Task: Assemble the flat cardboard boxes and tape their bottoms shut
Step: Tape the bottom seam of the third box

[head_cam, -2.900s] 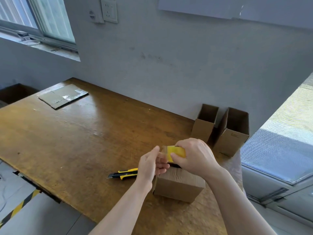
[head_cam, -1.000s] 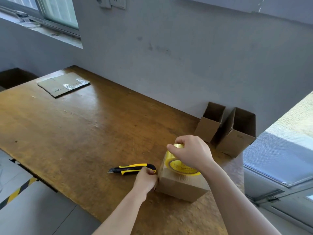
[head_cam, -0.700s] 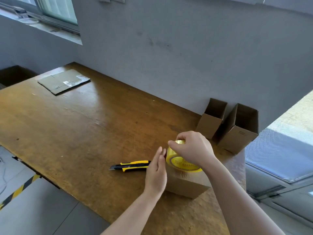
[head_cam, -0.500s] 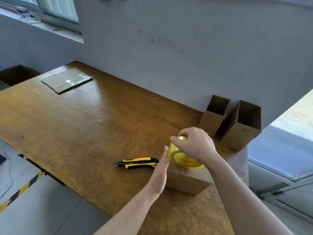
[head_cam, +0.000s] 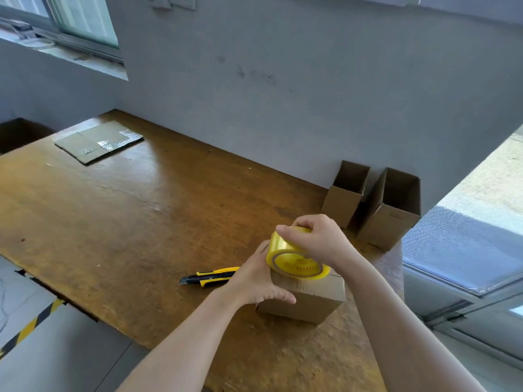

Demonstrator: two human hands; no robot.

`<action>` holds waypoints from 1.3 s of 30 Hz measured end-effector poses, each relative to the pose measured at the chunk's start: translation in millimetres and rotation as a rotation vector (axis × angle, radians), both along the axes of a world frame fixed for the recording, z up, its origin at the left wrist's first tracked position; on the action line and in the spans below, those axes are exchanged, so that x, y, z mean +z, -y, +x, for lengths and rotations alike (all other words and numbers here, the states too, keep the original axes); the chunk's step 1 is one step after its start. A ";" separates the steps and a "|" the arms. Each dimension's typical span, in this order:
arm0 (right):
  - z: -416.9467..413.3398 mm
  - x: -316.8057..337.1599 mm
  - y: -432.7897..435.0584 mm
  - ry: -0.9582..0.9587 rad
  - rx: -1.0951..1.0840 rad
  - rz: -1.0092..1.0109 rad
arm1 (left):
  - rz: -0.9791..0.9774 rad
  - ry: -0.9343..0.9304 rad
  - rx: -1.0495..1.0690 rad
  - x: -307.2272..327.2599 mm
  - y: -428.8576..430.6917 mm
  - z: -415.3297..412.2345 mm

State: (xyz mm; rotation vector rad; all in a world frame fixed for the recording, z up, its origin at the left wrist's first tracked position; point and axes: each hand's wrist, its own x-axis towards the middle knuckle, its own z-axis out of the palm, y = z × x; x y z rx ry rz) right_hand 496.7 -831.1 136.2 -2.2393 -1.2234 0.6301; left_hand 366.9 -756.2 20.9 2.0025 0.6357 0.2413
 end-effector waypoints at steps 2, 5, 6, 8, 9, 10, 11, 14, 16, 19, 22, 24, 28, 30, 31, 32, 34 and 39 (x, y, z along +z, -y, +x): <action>6.4 -3.2 8.6 -0.151 -0.054 -0.006 | 0.014 -0.005 -0.004 0.3 -1.6 0.1; 10.2 -9.9 12.9 -0.154 -0.048 0.034 | 0.016 0.001 -0.024 1.7 -2.3 -0.3; 11.7 -10.6 14.0 -0.140 -0.046 0.044 | 0.022 -0.005 -0.029 0.8 -2.6 -0.7; 21.4 -9.4 19.5 -0.063 -0.055 0.055 | 0.045 -0.028 -0.031 1.1 -2.9 -2.1; 29.5 -8.1 24.6 0.001 -0.074 0.054 | 0.055 -0.044 -0.028 2.2 -2.7 -2.7; 38.3 -6.3 30.8 0.055 -0.098 0.052 | 0.064 -0.061 -0.025 2.8 -3.2 -2.6; 46.2 -4.4 37.2 0.090 -0.119 0.053 | 0.076 -0.075 -0.026 3.3 -3.5 -2.4; 59.2 -2.6 48.4 0.103 -0.118 0.047 | 0.089 -0.089 -0.026 5.2 -2.1 -0.6; 63.8 -4.8 48.9 0.081 -0.093 0.038 | 0.081 -0.090 -0.024 6.2 -1.6 -0.4; 72.7 -8.0 51.5 0.021 -0.064 0.023 | 0.075 -0.104 -0.020 6.4 -2.6 -0.2; 75.5 -6.8 53.0 -0.040 -0.060 0.026 | 0.072 -0.113 -0.019 4.8 -3.7 -0.3; 76.9 -5.8 52.7 -0.065 -0.059 0.046 | 0.072 -0.112 -0.019 4.4 -4.3 -0.8; 85.9 -7.3 65.7 0.073 -0.071 0.000 | 0.097 -0.122 -0.023 6.0 -3.9 -2.1; 88.0 -11.7 73.6 0.128 -0.093 -0.024 | 0.103 -0.129 -0.033 7.7 -3.4 -1.3; 88.3 -13.1 75.1 0.144 -0.101 -0.023 | 0.100 -0.127 -0.032 7.9 -3.1 -0.6; 89.1 -14.5 74.7 0.154 -0.105 -0.022 | 0.099 -0.127 -0.031 7.7 -2.9 0.0; 90.1 -14.9 72.9 0.153 -0.113 -0.028 | 0.100 -0.135 -0.033 7.3 -3.0 -0.6; 93.4 -28.0 79.2 0.237 -0.114 -0.118 | 0.109 -0.130 -0.024 7.2 -2.1 -1.1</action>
